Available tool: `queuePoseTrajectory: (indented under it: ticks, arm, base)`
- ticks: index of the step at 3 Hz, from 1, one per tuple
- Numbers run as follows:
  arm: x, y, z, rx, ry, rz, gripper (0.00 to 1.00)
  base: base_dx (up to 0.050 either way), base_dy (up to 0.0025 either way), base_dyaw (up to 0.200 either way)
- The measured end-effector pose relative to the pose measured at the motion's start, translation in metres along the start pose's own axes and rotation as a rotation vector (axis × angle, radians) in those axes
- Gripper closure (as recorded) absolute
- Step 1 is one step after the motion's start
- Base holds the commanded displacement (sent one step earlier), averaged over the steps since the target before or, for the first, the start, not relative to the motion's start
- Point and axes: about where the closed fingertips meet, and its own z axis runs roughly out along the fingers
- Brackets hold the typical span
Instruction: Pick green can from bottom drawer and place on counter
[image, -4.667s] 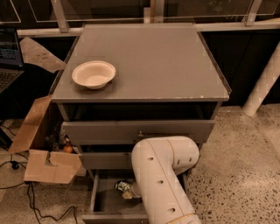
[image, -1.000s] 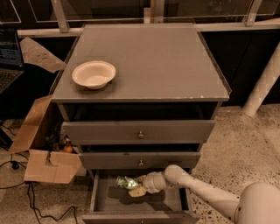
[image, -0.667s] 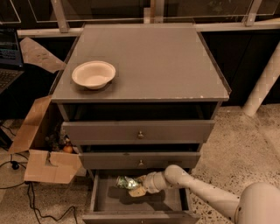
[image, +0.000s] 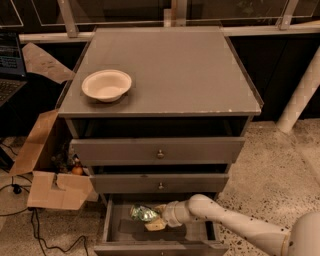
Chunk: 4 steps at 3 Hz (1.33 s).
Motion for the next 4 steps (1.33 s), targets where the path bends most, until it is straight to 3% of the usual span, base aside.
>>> queuePoseTrajectory:
  ticks: [1,3,4]
  arm:
    - [-0.027,0.018,-0.015,0.005,-0.031,-0.021,1.00]
    - [-0.149,0.063,-0.060,-0.004,-0.042,-0.196,1.00]
    - [-0.149,0.063,-0.060,-0.004,-0.042,-0.196,1.00]
  base:
    - [0.000,0.00000,0.000]
    - [0.000,0.00000,0.000]
    - [0.000,0.00000,0.000]
